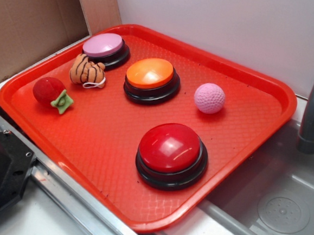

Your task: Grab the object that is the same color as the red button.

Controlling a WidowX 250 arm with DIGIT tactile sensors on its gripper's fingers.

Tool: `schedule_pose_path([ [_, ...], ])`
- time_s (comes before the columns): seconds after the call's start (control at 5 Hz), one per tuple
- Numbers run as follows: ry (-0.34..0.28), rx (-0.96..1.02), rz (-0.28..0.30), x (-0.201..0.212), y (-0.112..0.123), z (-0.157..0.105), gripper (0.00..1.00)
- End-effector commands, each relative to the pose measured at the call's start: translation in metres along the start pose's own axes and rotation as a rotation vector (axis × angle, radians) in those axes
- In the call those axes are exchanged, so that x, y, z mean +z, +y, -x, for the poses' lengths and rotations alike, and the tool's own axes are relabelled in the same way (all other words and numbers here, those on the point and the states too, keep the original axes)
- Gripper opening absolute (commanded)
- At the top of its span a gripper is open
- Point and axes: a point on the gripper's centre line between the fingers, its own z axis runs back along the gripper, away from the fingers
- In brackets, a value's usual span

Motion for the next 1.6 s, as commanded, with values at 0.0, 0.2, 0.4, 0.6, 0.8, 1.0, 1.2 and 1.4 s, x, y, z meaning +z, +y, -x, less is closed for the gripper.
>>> schedule_pose_path([
  [0.0, 0.0, 0.0, 0.0, 0.0, 0.0, 0.0, 1.0],
  [0.2, -0.037, 0.167, -0.006, -0.01, 0.021, -0.011, 1.0],
  [0.4, -0.094, 0.287, 0.055, -0.024, 0.035, -0.015, 1.0],
  [0.6, -0.115, 0.412, 0.013, -0.048, 0.048, -0.02, 1.0],
  [0.8, -0.141, 0.544, -0.044, -0.076, 0.063, -0.024, 1.0],
  [1.0, -0.156, 0.69, -0.042, -0.102, 0.079, -0.029, 1.0],
  [1.2, -0.165, 0.776, -0.05, -0.134, 0.088, -0.033, 1.0],
  [1.4, -0.135, 0.844, -0.08, -0.165, 0.099, -0.033, 1.0],
])
